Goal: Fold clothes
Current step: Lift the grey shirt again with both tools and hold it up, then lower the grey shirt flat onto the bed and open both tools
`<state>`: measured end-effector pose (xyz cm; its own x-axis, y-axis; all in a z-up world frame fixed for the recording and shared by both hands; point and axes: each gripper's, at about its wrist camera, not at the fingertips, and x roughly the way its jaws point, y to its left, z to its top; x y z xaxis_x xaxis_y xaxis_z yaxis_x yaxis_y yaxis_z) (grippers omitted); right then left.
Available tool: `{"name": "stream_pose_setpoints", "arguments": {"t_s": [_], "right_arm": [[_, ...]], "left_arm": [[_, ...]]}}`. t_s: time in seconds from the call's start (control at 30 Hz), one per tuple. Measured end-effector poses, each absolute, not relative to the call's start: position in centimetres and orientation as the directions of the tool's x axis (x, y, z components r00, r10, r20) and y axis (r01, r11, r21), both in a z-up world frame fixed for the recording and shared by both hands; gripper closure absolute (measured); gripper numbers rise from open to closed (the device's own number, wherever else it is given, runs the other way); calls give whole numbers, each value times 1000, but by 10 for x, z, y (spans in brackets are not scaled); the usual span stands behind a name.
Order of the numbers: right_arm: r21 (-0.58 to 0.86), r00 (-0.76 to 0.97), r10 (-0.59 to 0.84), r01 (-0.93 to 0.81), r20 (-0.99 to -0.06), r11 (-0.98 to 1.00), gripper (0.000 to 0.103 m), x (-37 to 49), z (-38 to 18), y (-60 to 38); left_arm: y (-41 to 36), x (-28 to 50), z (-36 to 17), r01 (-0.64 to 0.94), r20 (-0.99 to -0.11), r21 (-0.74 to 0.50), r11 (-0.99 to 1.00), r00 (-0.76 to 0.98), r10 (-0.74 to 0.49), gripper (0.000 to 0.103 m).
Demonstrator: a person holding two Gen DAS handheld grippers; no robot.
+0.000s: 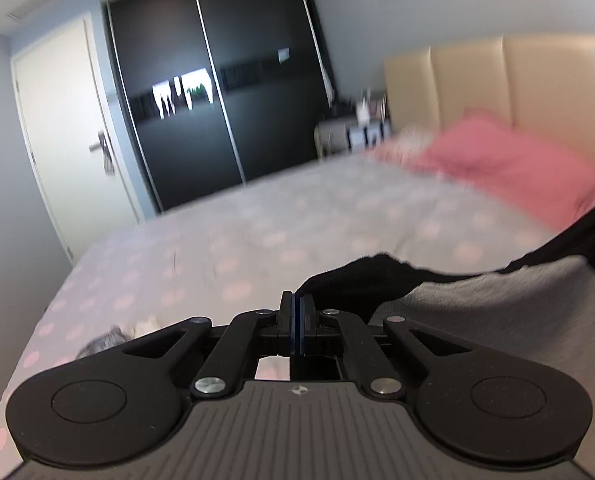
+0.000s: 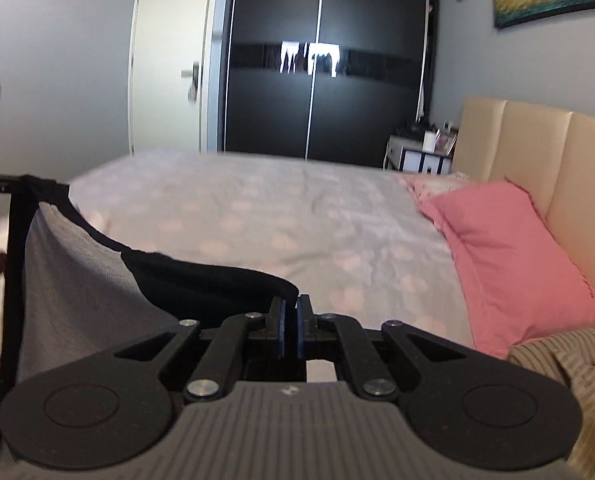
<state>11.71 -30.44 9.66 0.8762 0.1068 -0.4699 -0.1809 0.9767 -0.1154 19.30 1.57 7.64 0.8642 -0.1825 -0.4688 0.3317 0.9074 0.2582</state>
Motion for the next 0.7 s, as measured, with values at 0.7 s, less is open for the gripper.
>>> {"name": "stream_pose_setpoints", "arguments": {"t_s": [0.7], "right_arm": [[-87, 517, 46, -230, -855, 969, 89, 319, -92, -309]], "left_arm": [[3, 314, -117, 431, -793, 278, 858, 608, -48, 100]]}}
